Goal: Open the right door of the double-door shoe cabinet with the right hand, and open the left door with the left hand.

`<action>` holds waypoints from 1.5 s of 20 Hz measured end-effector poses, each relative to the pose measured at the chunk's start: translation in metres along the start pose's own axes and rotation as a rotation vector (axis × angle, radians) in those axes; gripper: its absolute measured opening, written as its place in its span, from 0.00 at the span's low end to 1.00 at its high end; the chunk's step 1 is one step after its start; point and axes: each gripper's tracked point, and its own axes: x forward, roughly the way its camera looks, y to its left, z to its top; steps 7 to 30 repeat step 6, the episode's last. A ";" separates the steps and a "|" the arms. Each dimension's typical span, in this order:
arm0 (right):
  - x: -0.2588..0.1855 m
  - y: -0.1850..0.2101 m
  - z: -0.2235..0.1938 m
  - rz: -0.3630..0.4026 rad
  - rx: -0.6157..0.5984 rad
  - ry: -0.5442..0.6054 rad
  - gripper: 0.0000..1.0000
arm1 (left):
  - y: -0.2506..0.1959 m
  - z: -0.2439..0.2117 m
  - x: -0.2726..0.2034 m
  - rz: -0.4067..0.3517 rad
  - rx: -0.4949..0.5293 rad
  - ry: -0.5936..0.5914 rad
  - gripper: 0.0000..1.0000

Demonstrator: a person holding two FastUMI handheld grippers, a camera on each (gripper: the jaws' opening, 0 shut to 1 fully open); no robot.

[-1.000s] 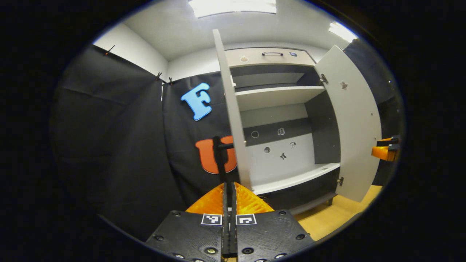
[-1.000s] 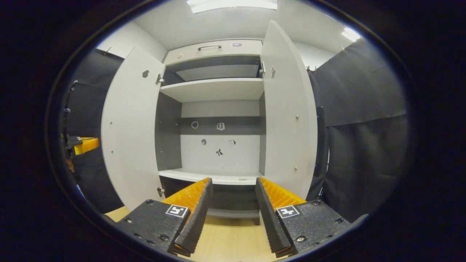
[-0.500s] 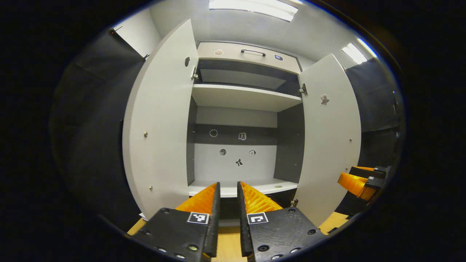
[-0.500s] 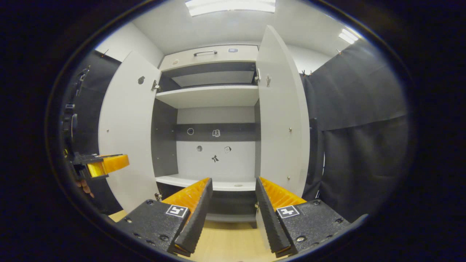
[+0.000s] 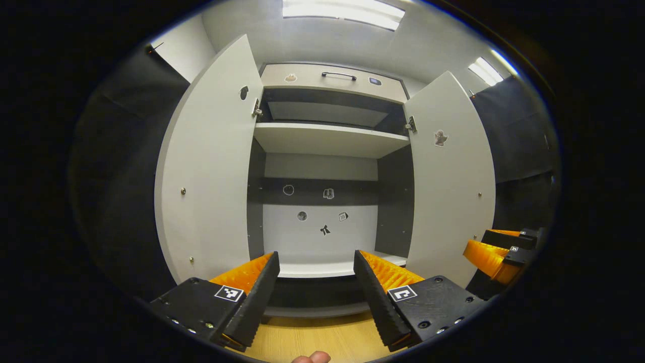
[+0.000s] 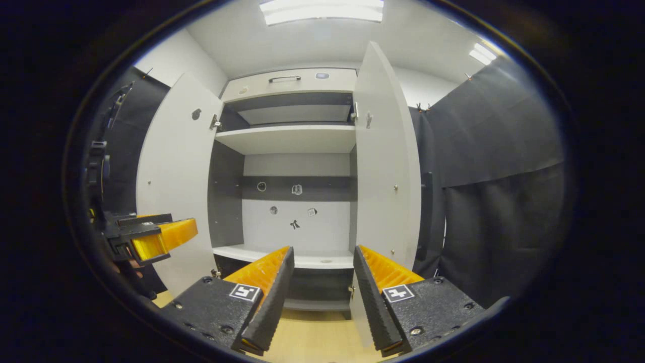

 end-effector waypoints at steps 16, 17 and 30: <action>-0.003 0.011 0.001 0.033 0.027 -0.005 0.75 | 0.000 0.012 -0.014 0.017 0.016 -0.047 0.88; -0.003 0.011 0.001 0.033 0.027 -0.005 0.75 | 0.000 0.012 -0.014 0.017 0.016 -0.047 0.88; -0.003 0.011 0.001 0.033 0.027 -0.005 0.75 | 0.000 0.012 -0.014 0.017 0.016 -0.047 0.88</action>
